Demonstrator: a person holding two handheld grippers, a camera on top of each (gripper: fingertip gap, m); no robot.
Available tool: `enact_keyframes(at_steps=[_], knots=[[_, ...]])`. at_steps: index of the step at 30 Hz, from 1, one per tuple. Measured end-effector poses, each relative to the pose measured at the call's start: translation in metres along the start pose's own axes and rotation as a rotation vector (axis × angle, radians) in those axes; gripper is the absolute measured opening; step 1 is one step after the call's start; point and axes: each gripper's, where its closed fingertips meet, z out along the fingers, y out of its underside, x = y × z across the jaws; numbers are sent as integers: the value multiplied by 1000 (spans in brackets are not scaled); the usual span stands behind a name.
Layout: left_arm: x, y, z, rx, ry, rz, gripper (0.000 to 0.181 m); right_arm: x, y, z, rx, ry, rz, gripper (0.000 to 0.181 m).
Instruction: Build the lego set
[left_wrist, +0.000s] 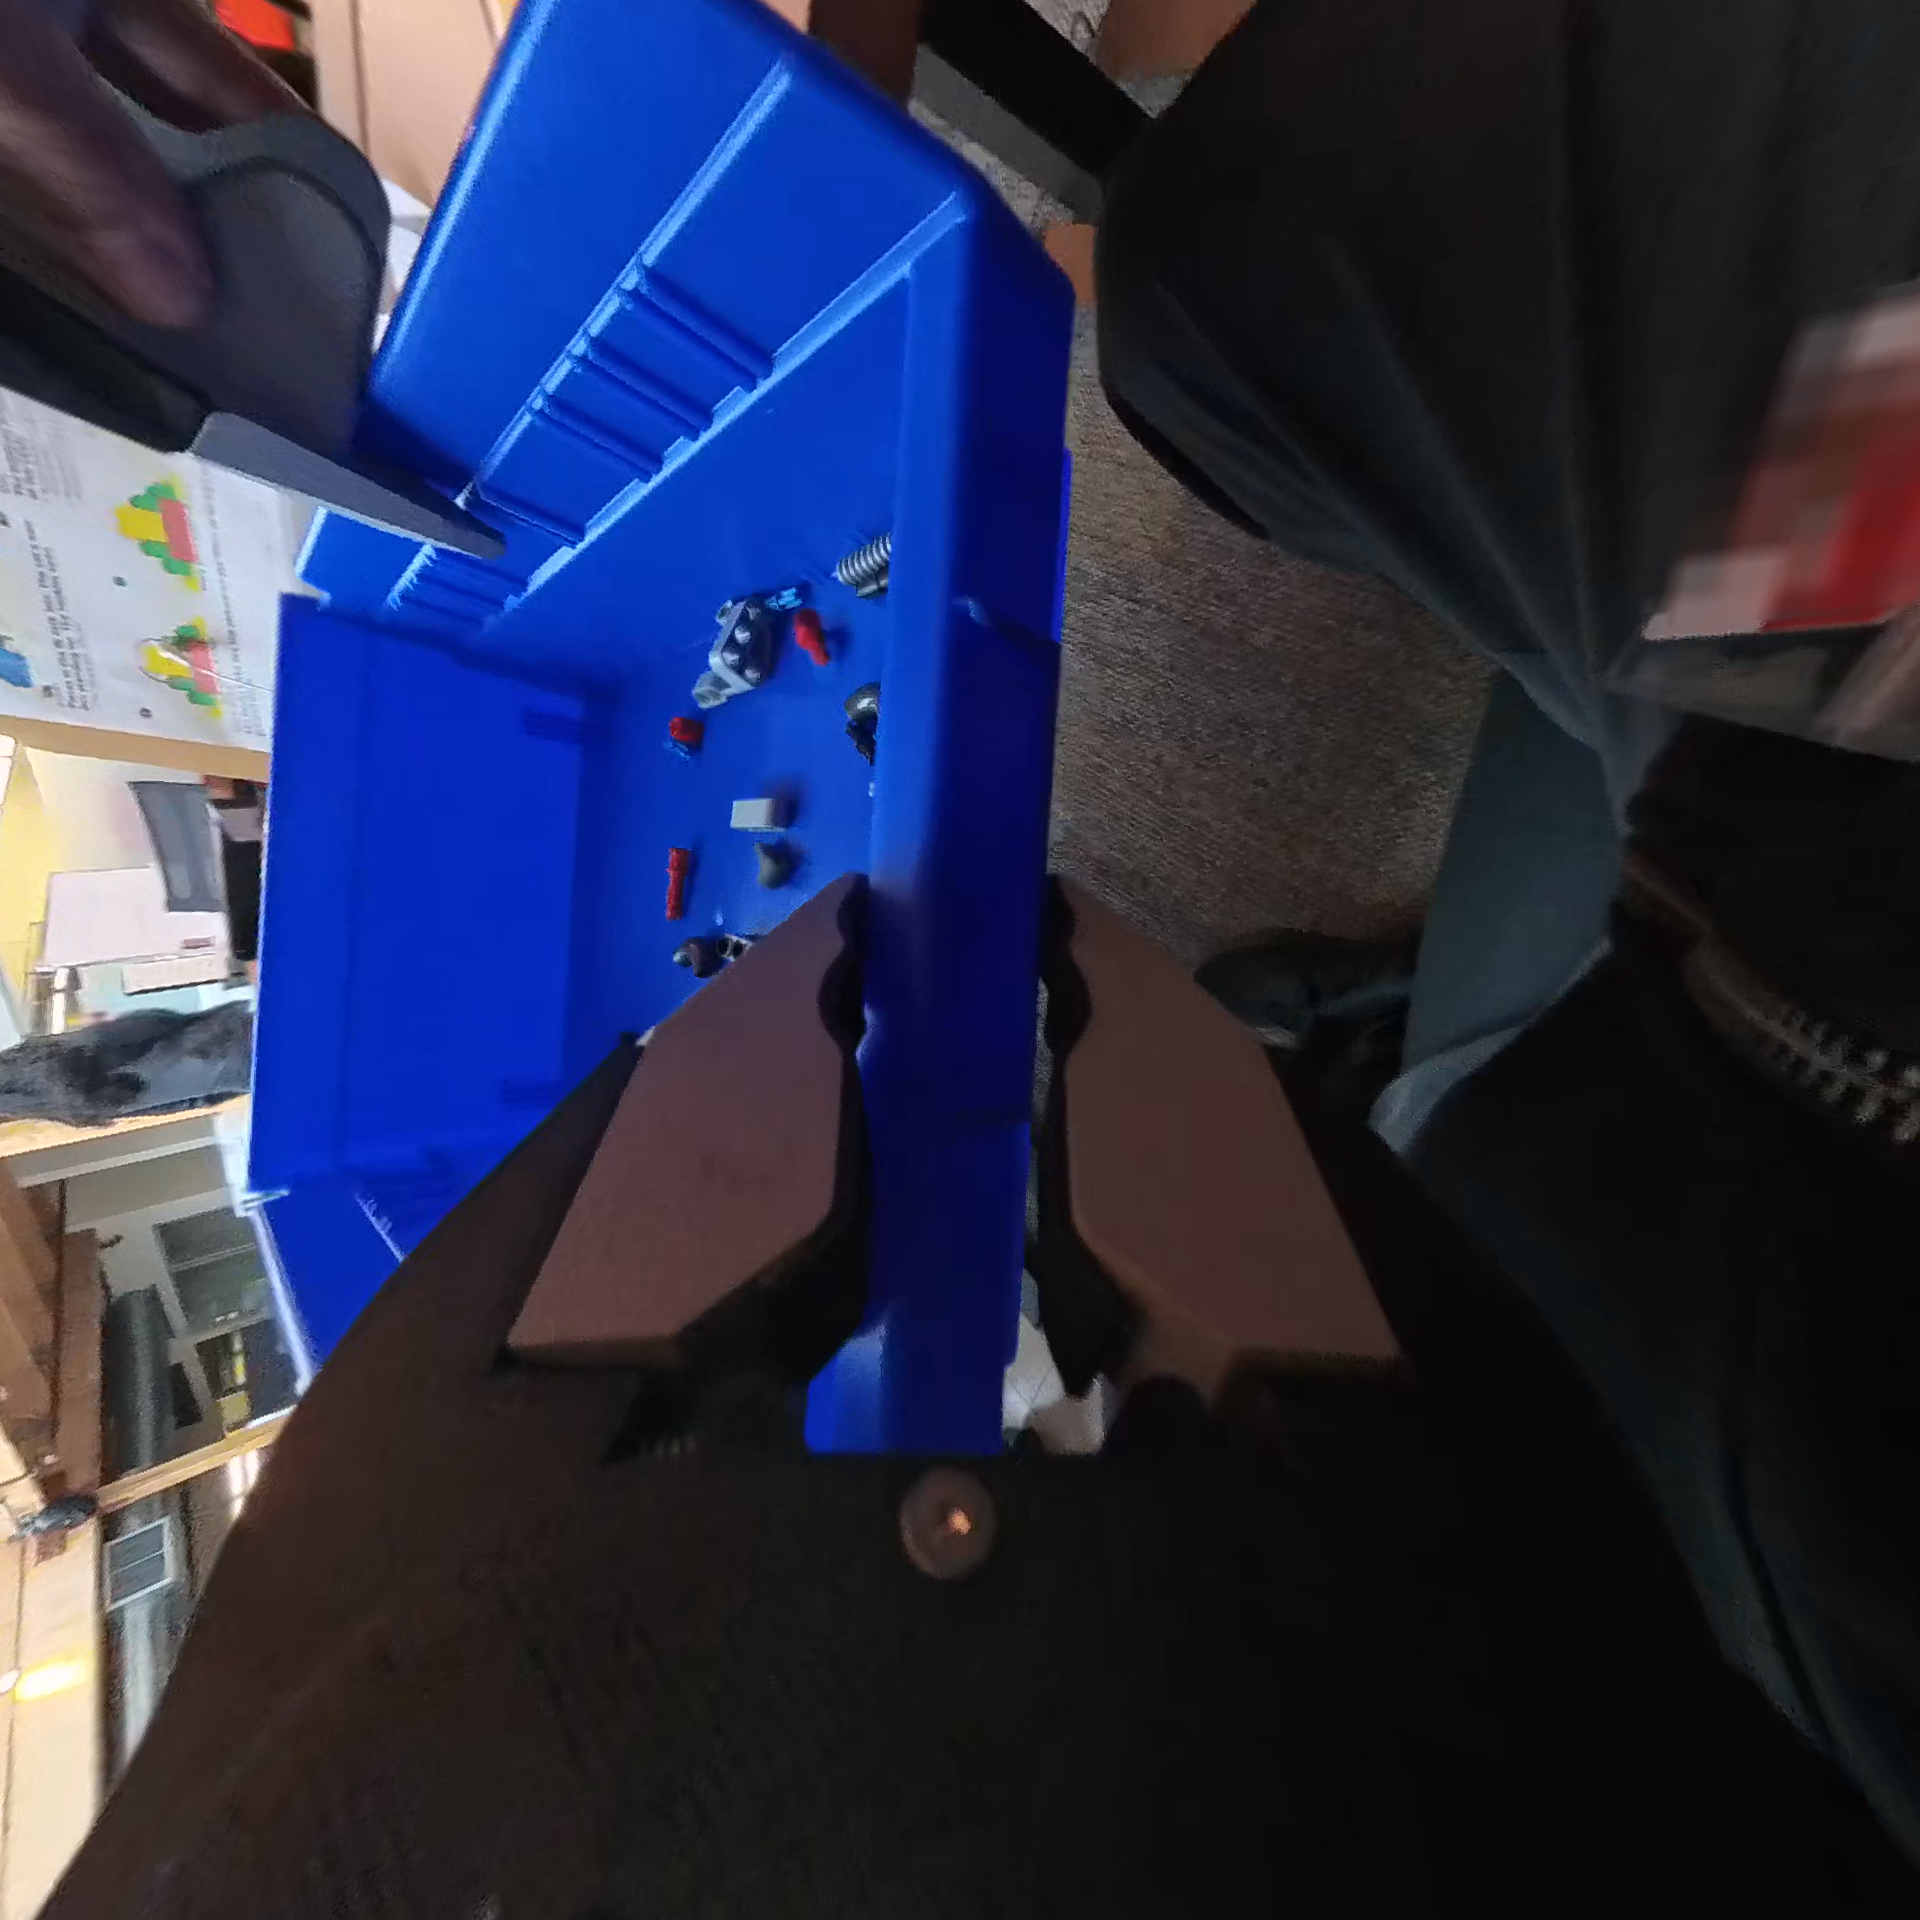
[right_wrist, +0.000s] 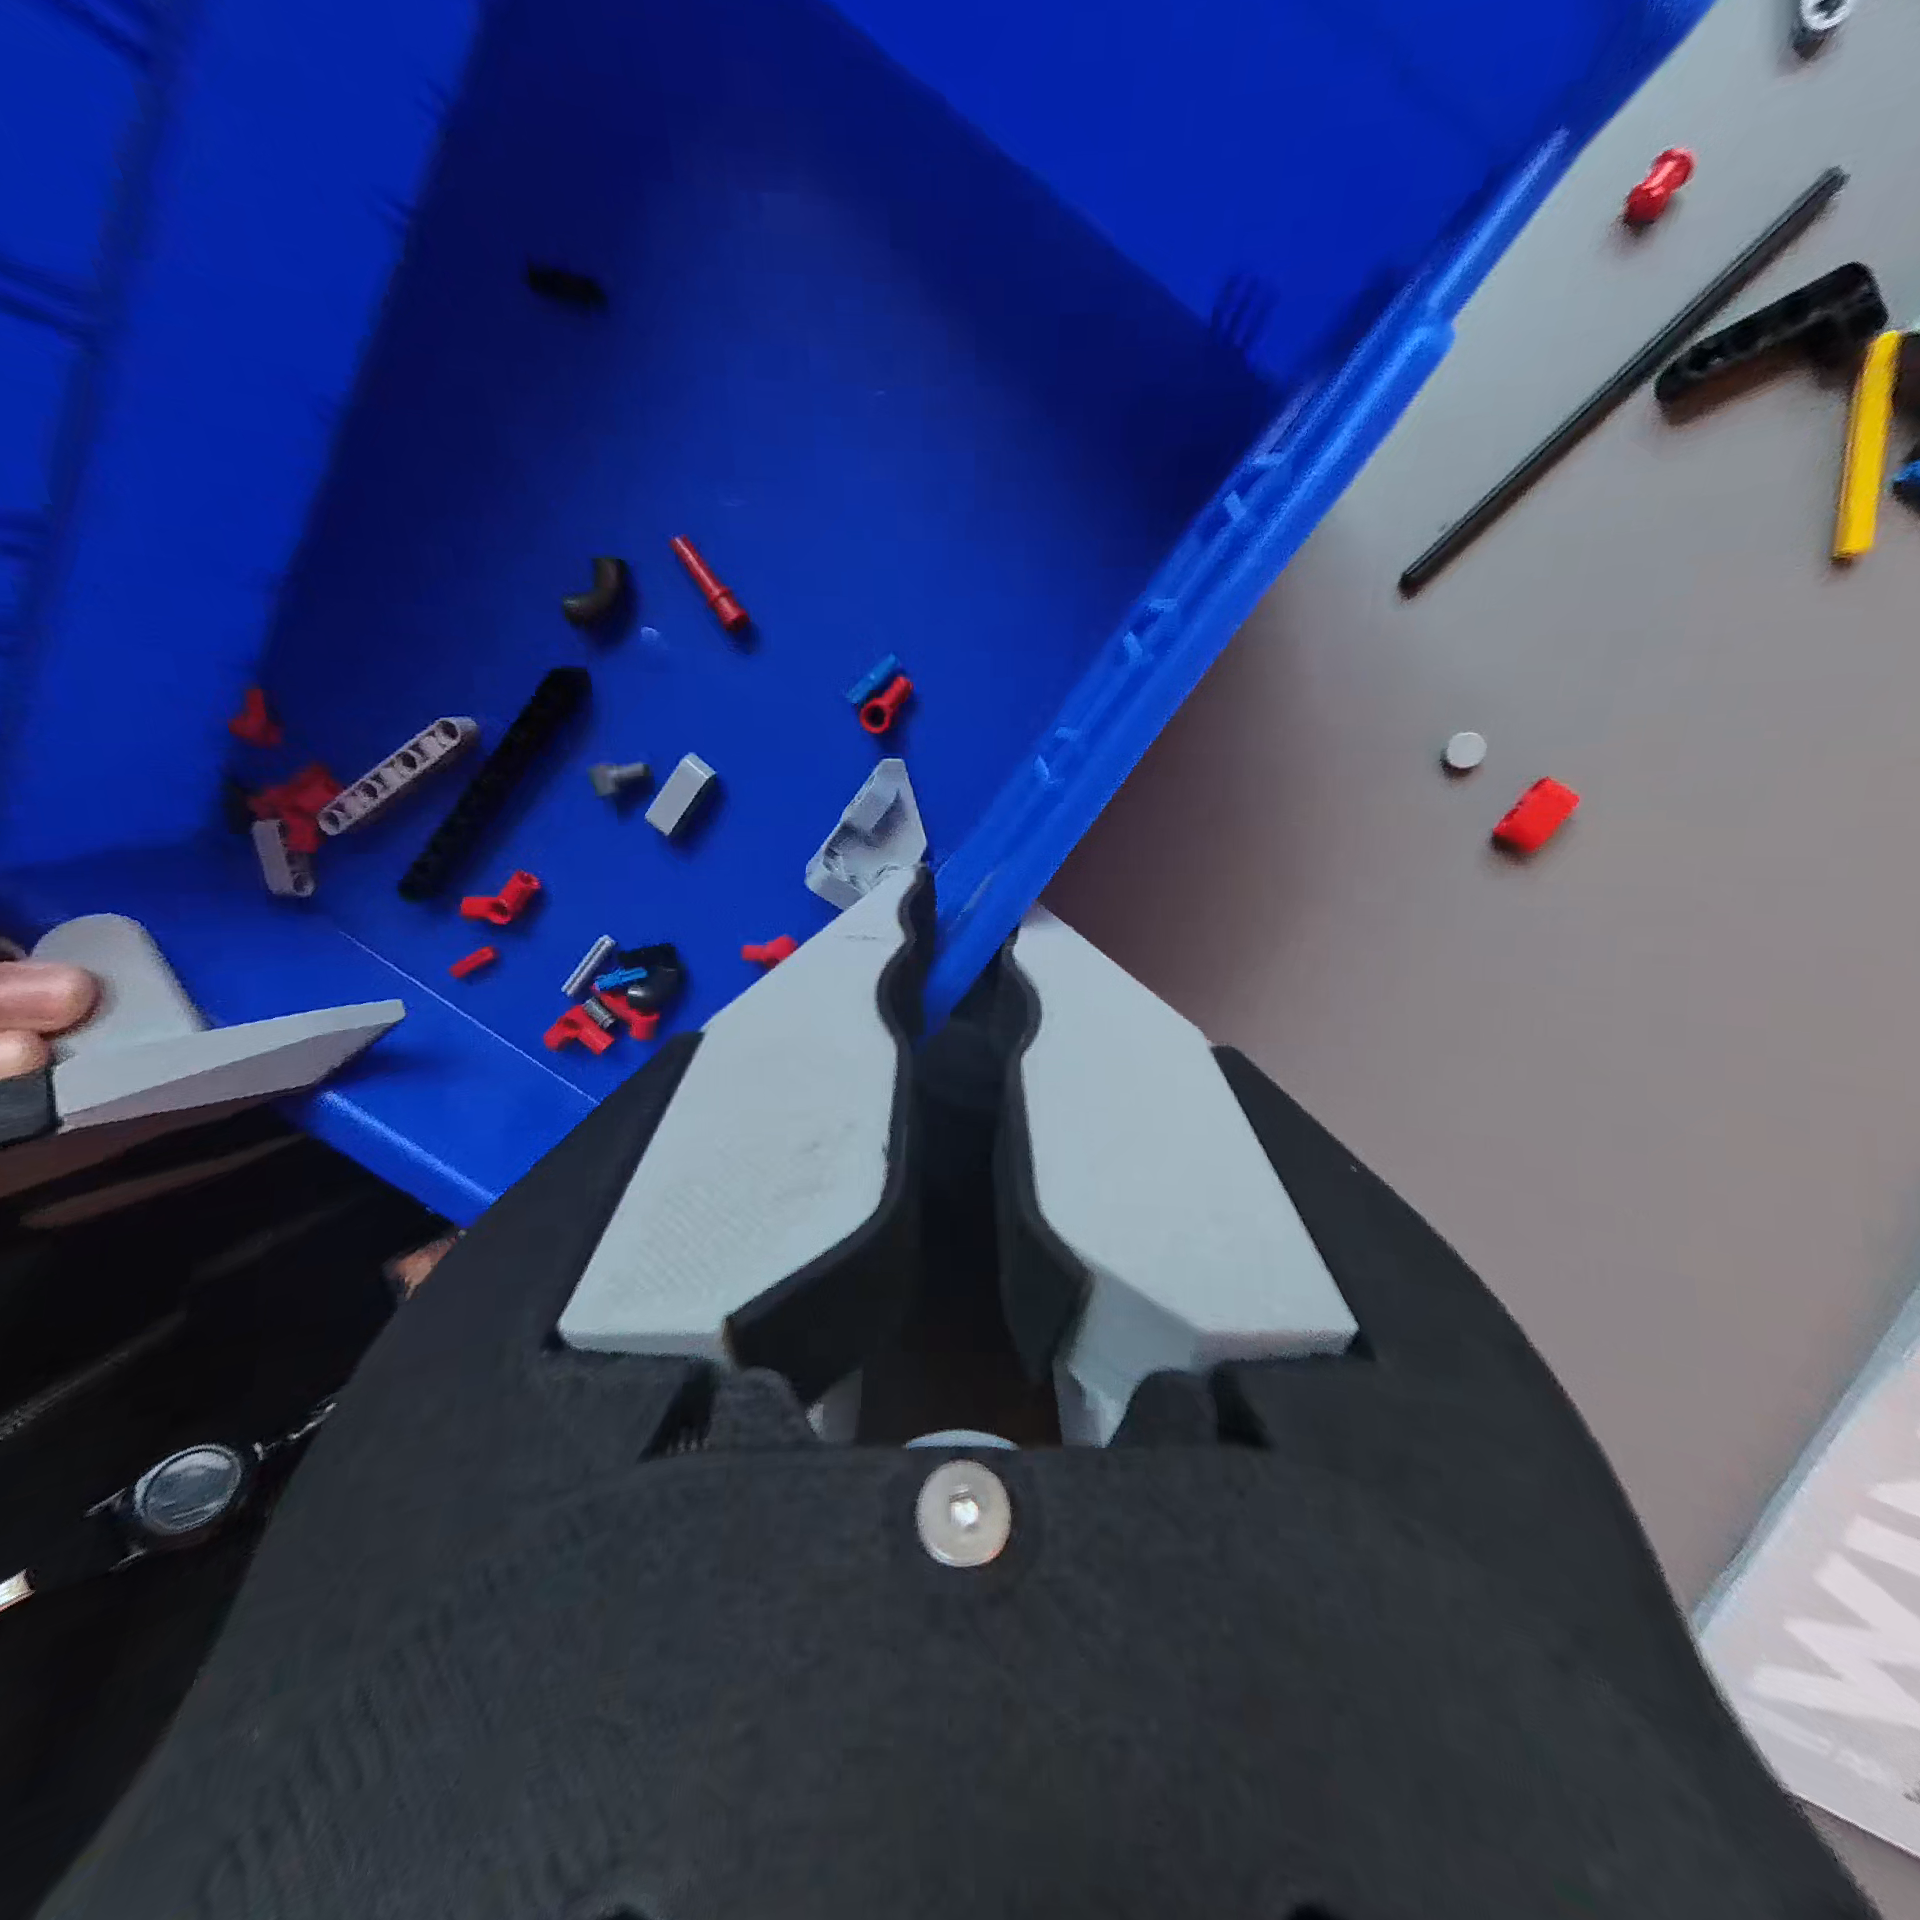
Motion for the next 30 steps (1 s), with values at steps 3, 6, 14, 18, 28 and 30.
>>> enact_keyframes(at_steps=[3,6,14,18,28,30], knots=[[-1,-8,0,3,-67,33,31,-1,-4,-4,-9,6,-28,4],[2,-18,-5,37,-110,45,31,-3,-6,-4,-32,-22,-43,4],[5,-68,-56,318,35,-91,6,6,-8,-4,-73,17,-75,1],[-3,-76,-78,436,159,-251,28,2,-11,-5,-78,-4,-88,1],[5,50,-64,548,491,-1389,102,2,-13,-2,-108,45,-99,1],[7,49,-58,712,710,-1686,110,-3,-16,3,-113,47,-104,1]])
